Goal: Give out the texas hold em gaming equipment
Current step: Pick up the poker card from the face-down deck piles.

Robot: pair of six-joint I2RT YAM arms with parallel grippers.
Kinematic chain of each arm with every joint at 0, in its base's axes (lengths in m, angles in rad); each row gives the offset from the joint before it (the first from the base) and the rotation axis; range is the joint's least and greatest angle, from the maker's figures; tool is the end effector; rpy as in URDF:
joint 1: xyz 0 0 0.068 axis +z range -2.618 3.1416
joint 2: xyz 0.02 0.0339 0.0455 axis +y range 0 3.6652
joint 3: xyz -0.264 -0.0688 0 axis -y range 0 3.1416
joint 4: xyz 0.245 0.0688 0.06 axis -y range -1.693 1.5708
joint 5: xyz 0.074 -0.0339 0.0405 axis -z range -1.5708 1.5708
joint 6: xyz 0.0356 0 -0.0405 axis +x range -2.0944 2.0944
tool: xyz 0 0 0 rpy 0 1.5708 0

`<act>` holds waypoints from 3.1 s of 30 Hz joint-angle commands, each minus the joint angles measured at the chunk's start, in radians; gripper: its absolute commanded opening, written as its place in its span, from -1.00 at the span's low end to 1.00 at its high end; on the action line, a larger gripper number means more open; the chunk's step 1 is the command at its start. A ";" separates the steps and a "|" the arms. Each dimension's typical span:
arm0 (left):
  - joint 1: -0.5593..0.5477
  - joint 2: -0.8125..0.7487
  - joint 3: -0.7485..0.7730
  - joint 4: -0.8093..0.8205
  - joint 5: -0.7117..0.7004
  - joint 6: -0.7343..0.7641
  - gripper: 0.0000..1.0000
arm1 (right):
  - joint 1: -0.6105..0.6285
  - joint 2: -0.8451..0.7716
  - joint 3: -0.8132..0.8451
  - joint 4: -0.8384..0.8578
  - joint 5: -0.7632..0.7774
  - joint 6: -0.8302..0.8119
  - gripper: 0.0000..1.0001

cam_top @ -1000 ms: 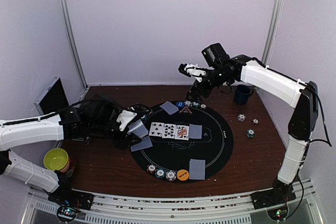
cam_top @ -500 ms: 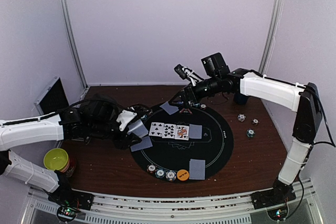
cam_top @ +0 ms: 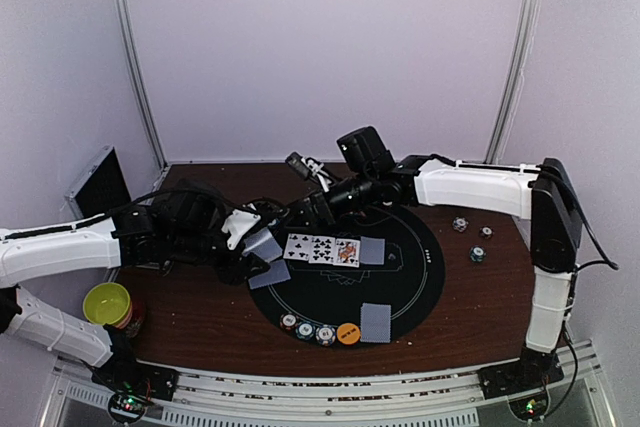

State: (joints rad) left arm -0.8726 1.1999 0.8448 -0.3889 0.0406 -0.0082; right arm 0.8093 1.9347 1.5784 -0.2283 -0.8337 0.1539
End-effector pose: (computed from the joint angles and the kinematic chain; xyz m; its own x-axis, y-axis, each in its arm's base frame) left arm 0.1631 -0.1966 0.2564 -0.4418 0.5137 -0.7355 0.7810 0.6237 -0.0335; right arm 0.2888 0.3411 0.2769 -0.5162 -0.3921 -0.7614 -0.8434 0.0779 0.5316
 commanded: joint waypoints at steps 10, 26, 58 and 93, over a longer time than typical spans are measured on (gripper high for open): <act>-0.005 -0.032 0.010 0.062 0.012 0.007 0.18 | 0.038 0.115 0.131 -0.015 -0.099 0.058 0.86; -0.005 -0.033 0.010 0.063 0.015 0.008 0.18 | 0.069 0.214 0.219 -0.073 -0.130 0.058 0.78; -0.005 -0.034 0.008 0.062 0.014 0.008 0.18 | 0.018 0.231 0.322 -0.319 0.014 -0.105 0.00; -0.005 -0.033 0.008 0.061 0.010 0.008 0.18 | -0.113 0.076 0.307 -0.617 -0.230 -0.298 -1.00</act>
State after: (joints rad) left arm -0.8772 1.1893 0.8413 -0.3687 0.0479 -0.0063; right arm 0.7517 2.0830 1.8954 -0.7513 -1.0481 -0.0639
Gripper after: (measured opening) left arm 0.593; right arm 0.006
